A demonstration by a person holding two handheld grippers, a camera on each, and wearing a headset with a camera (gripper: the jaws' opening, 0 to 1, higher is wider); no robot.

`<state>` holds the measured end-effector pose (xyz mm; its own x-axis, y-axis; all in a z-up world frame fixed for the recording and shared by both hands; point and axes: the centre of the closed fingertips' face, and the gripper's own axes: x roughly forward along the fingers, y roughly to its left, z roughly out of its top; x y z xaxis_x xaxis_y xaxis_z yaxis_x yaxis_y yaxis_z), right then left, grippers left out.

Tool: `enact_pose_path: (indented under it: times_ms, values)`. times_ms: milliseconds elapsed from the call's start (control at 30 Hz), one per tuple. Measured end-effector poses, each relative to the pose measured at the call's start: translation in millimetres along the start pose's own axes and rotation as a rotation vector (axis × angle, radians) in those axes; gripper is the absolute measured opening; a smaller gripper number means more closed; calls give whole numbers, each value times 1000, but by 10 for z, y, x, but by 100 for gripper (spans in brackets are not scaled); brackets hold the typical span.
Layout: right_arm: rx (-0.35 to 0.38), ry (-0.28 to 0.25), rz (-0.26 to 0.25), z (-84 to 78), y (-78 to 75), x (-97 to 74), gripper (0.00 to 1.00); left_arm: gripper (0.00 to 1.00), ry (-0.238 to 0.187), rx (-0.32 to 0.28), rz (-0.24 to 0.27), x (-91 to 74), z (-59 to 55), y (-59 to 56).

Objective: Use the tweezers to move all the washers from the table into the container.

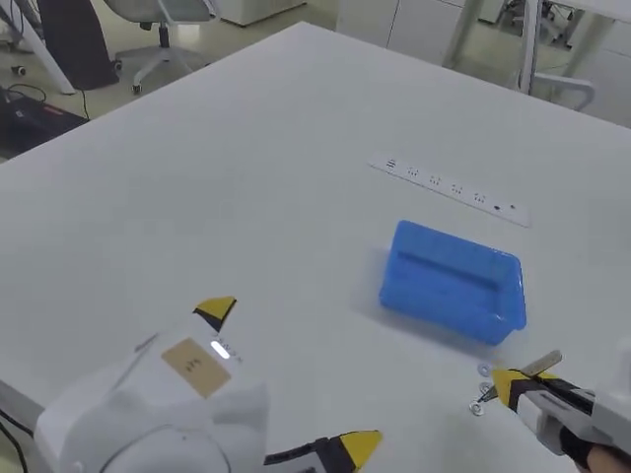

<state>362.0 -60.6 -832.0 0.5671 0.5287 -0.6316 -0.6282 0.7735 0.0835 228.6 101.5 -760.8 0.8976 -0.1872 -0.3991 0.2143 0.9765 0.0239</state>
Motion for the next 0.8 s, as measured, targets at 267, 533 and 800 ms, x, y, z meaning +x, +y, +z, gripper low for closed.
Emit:
enact_pose_path:
  times_ms: [267, 533, 800]
  values:
    - [-24, 14, -1, -47, 26, 9, 4, 96, 3, 4, 1, 1, -3, -1]
    - [-85, 21, -7, -115, 45, -21, 4, 96, 4, 5, 4, -2, -6, 6]
    - [-103, 32, -6, -94, 57, -21, 4, 96, 8, 7, 6, -3, -12, 8]
